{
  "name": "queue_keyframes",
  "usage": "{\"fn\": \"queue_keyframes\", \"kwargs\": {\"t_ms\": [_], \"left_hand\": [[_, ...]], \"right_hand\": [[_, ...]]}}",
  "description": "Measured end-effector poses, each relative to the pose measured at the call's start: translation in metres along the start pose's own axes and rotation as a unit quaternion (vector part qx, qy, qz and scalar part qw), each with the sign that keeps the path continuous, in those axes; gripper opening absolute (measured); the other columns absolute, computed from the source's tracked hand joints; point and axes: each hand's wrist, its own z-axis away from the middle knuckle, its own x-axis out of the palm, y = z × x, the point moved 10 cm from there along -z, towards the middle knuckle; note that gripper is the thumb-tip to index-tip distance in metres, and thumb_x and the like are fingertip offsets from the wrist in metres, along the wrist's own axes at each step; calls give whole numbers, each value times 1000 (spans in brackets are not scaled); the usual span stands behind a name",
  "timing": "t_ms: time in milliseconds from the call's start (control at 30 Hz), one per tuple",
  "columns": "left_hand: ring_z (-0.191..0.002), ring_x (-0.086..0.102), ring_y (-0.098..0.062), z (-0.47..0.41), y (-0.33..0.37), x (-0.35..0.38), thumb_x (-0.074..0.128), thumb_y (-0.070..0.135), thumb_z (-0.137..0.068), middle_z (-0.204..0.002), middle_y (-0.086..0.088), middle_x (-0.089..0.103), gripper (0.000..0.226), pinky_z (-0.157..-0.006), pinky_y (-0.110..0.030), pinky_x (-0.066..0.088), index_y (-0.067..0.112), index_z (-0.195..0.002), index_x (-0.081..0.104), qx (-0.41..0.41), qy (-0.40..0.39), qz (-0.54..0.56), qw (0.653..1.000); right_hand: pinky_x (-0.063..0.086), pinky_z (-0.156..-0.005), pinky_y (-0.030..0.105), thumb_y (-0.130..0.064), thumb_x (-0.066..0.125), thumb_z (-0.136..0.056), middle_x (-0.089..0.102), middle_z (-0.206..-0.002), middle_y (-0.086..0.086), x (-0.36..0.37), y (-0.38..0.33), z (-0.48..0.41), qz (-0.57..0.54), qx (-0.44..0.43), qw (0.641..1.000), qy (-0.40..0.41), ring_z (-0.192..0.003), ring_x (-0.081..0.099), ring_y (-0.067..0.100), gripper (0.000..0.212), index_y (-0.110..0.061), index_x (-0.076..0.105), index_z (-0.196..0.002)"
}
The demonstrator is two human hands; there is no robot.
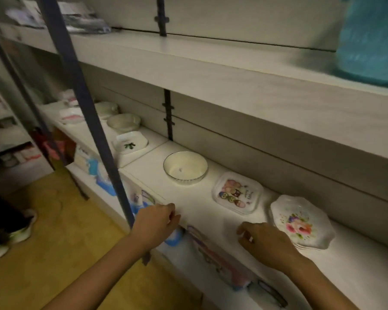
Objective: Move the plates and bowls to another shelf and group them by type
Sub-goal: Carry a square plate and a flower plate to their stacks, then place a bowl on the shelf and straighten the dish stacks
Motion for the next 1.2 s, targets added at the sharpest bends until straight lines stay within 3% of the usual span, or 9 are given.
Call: {"fn": "queue_keyframes", "kwargs": {"t_ms": [133, 233, 367, 533, 633, 733, 867, 1033, 1200], "left_hand": [[-64, 51, -17, 21, -73, -13, 40, 43, -92, -62, 5, 43, 28, -56, -28, 39, 22, -75, 45, -35, 12, 36, 999], [-66, 53, -14, 35, -130, -24, 40, 43, -92, -74, 6, 52, 28, -58, -27, 47, 20, -86, 54, -50, 13, 20, 998], [-65, 48, -7, 50, -214, -44, 37, 46, -92, -79, 10, 52, 21, -48, -13, 29, 29, -85, 46, -75, 19, -21, 997], [-61, 46, -5, 54, -310, -73, 37, 44, -93, -80, 10, 55, 25, -46, -12, 27, 25, -88, 53, -103, 38, -54, 992], [-58, 44, -4, 51, -351, -86, 37, 43, -93, -81, 9, 60, 27, -46, -11, 27, 24, -90, 56, -104, 50, -55, 992], [-66, 53, -6, 39, -390, -89, 37, 44, -93, -85, 7, 65, 29, -49, -12, 32, 24, -94, 58, -108, 50, -47, 992], [-72, 59, -8, 9, -436, -85, 37, 46, -92, -85, 6, 64, 30, -60, -19, 48, 23, -94, 56, -117, 40, -39, 992], [-70, 50, -9, -48, -485, -89, 36, 43, -94, -81, 6, 50, 30, -66, -23, 51, 20, -97, 55, -107, 35, -5, 994], [-76, 53, -8, -112, -536, -94, 41, 42, -93, -100, 2, 63, 29, -72, -21, 51, 20, -106, 55, -90, 7, 40, 995]], "right_hand": [[45, -86, 28, -41, 40, -94, 61, -121, -5, 4, -69, -32, 10, -35, 999, -4, -106, 58, 17, 31, -32, 53, -120], [44, -83, 28, -38, 40, -94, 60, -123, 0, 11, -126, -58, 16, -55, 998, -16, -107, 58, 20, 31, -29, 52, -122], [45, -80, 30, -39, 40, -95, 60, -124, 1, 19, -211, -99, 24, -83, 996, -14, -106, 59, 21, 32, -27, 53, -122], [39, -71, 26, -38, 38, -95, 62, -115, 1, 16, -309, -143, 16, -117, 993, 9, -89, 56, 18, 29, -26, 55, -116], [46, -74, 27, -39, 42, -94, 63, -114, 1, 10, -353, -164, 8, -131, 991, 6, -96, 60, 19, 28, -26, 55, -115], [50, -81, 32, -38, 43, -94, 62, -114, 3, 4, -388, -187, 19, -135, 991, 11, -99, 60, 20, 28, -24, 56, -115], [46, -77, 29, -35, 41, -96, 60, -116, 5, 0, -426, -225, 13, -145, 989, 21, -102, 59, 23, 27, -21, 55, -114], [50, -82, 31, -32, 43, -95, 62, -115, 6, 2, -469, -293, -27, -141, 989, 25, -101, 60, 22, 28, -18, 58, -114], [48, -88, 32, -28, 43, -96, 61, -120, 9, -6, -499, -362, -47, -118, 991, 30, -106, 58, 24, 32, -15, 57, -121]]}}
